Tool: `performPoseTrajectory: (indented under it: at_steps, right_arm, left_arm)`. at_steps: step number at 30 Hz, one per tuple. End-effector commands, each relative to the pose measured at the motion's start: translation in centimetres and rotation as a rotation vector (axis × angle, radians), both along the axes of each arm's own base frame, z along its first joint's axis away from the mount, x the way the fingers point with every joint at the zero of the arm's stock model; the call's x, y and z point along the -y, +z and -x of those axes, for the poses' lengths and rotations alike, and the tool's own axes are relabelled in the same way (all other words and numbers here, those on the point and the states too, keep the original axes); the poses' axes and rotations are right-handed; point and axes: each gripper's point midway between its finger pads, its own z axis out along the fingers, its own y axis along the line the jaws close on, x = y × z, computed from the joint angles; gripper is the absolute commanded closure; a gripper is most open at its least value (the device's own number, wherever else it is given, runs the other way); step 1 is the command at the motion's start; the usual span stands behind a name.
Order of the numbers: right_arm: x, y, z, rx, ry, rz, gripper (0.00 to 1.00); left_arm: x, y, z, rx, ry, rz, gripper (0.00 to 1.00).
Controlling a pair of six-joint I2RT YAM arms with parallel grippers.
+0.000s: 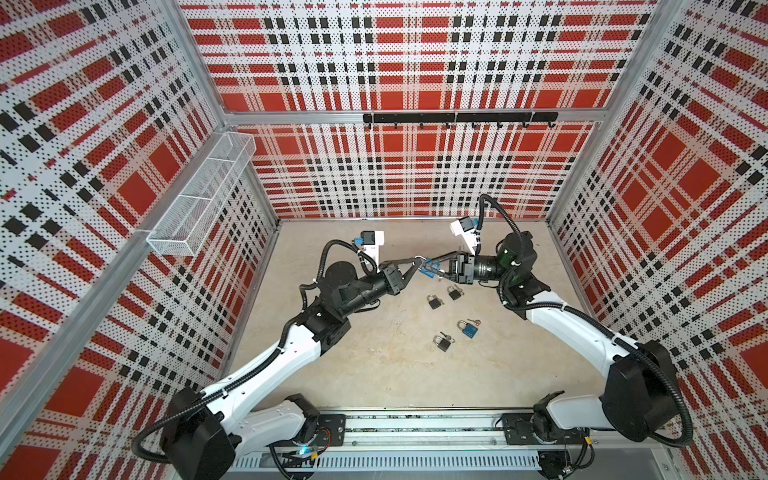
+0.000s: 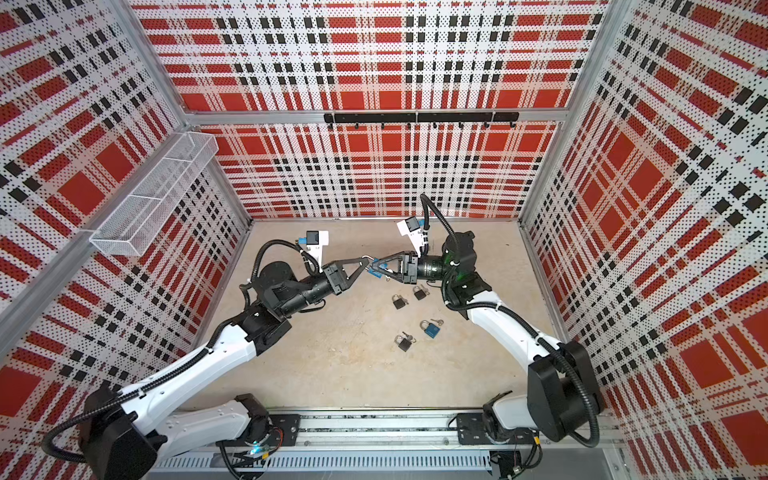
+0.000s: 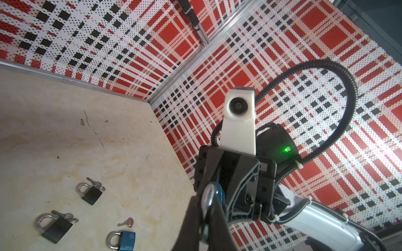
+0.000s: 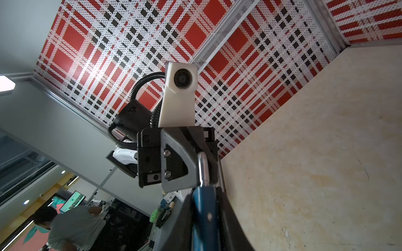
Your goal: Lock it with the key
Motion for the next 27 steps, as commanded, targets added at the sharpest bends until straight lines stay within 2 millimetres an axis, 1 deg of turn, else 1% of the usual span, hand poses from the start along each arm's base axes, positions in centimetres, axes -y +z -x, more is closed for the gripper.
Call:
performPoseTrajectory:
  at_steps: [1,3,5,7,12,20,27]
  right_arm:
    - [-0.5,3.1,1.4,0.133,0.008,-0.044,0.68]
    - [-0.4,3.2,1.3,0.139,0.000,-0.043,0.60]
    - [-0.3,3.4,1.4,0.148,-0.003,-0.043,0.50]
    - [0.0,3.5,1.2,0.147,-0.015,-0.041,0.45]
    - [0.9,3.9,1.1,0.157,-0.040,-0.046,0.43]
    - [2.6,4.3,1.2,0.170,-0.079,-0.051,0.42]
    - [2.8,2.9,1.1,0.133,-0.084,-0.037,0.42]
  left_arm:
    - [0.6,-1.2,0.9,-0.034,-0.077,-0.044,1.00]
    - [0.2,-0.8,0.6,-0.029,-0.068,-0.040,1.00]
    - [-0.2,-0.4,0.5,-0.021,-0.060,-0.037,1.00]
    - [-0.6,0.1,0.3,-0.011,-0.050,-0.036,1.00]
    - [-1.6,1.2,0.1,0.009,-0.025,-0.042,1.00]
    - [-2.6,2.8,0.2,0.043,-0.004,-0.057,1.00]
    - [-3.1,4.7,0.5,0.075,0.004,-0.042,1.00]
